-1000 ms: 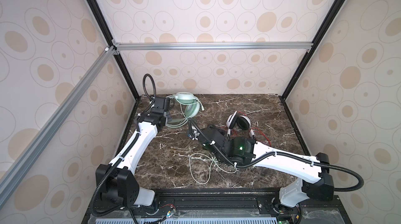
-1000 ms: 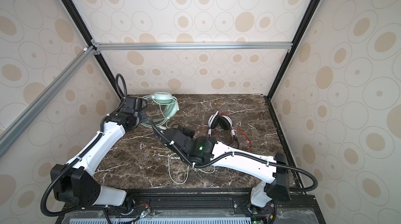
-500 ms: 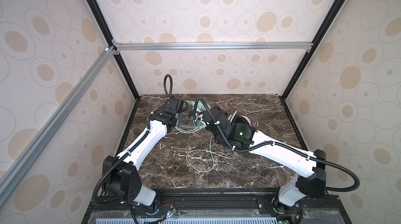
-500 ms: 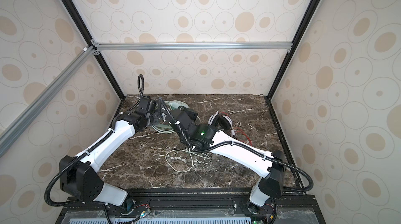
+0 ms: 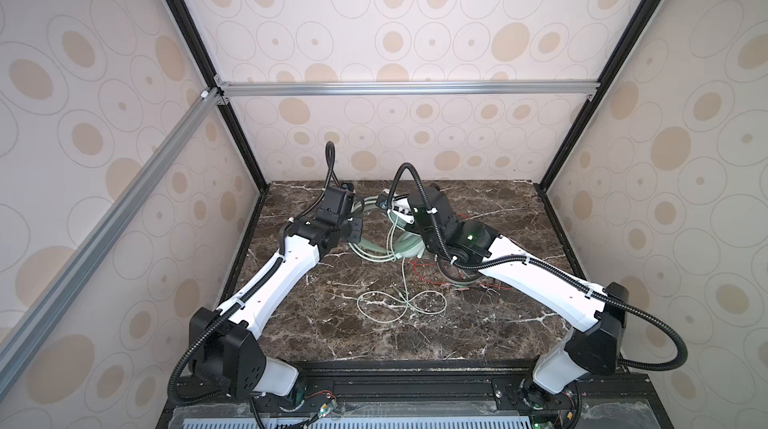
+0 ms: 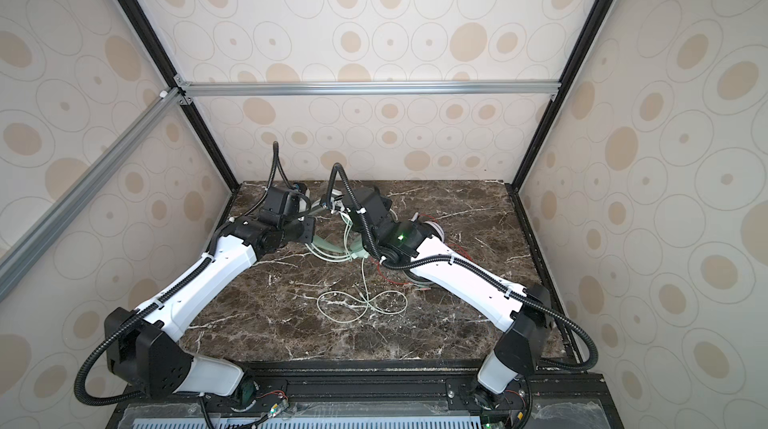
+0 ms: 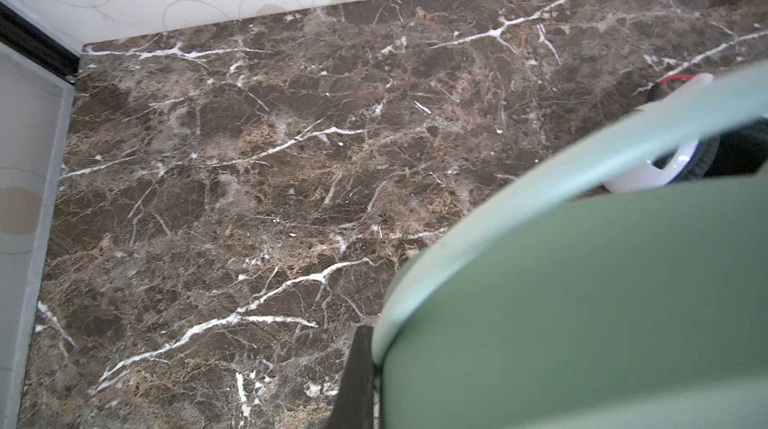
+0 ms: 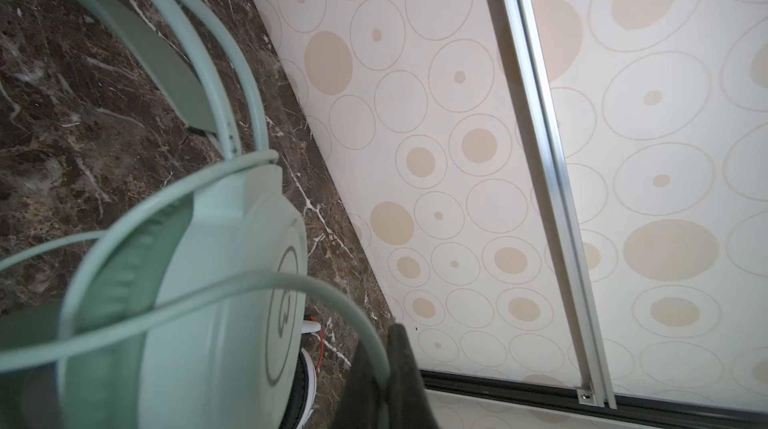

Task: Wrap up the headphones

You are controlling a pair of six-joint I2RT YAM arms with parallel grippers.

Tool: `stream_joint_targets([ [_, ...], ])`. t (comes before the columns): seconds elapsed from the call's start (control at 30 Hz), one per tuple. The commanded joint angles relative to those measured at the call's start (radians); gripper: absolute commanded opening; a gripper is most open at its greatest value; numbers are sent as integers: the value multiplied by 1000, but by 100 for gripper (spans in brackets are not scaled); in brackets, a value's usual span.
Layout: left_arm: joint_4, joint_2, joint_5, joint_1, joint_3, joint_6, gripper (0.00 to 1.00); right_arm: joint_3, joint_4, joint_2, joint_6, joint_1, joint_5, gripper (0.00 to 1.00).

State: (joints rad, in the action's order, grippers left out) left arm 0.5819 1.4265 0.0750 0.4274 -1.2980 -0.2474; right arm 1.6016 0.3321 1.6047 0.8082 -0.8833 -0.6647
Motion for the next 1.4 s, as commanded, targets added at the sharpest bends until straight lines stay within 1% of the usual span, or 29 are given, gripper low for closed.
stream_joint_targets([
  [0.0,-67,-37,-75,18,-10,27,0,24,-10,-16,-74,53,119,0],
  [0.13,-70,-40,-89,27,-7,37,0,100,20,8,-130,96,207,0],
  [0.37,-56,-27,-87,49,-13,49,0,290,97,115,-154,105,245,0],
  [0.5,-52,-23,-78,58,-15,49,0,375,129,171,-174,112,288,0],
  [0.73,-52,-30,-75,62,-14,50,0,497,225,270,-264,146,392,0],
  [1.0,-54,-36,-74,63,-15,47,0,496,261,310,-389,222,489,0],
  [1.27,-54,-31,-76,62,-15,45,0,412,186,234,-421,227,543,0],
  [1.37,-52,-28,-76,63,-17,45,0,439,195,223,-428,224,570,0],
])
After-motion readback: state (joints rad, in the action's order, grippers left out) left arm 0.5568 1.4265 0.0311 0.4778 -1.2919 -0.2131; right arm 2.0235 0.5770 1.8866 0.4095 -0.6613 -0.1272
